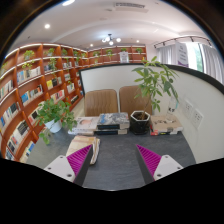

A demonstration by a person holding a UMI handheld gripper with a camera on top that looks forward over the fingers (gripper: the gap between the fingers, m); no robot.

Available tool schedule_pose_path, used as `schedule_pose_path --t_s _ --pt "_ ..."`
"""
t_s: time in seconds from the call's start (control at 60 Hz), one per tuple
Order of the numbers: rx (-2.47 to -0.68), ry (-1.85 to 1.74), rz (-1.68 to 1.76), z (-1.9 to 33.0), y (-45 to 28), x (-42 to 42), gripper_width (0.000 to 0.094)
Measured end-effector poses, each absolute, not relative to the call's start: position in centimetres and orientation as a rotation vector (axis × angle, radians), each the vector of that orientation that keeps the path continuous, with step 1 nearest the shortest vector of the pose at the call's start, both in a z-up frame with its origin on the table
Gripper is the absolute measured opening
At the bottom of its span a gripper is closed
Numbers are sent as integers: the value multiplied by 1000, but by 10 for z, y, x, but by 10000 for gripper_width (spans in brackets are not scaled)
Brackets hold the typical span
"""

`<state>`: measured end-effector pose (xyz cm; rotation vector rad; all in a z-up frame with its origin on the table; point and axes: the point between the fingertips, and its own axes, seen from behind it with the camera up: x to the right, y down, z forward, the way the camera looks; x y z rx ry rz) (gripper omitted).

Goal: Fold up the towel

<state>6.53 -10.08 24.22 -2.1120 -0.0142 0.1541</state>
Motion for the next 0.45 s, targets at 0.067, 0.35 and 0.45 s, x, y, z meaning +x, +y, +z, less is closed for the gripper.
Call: schedule_pose_path --t_s 0.067,0.35,0.45 --pt "-2103 -24 141 243 -105 69 853" --pt "-2113 -36 122 234 -121 69 852" --pt "-2116 -54 121 232 -123 65 851"
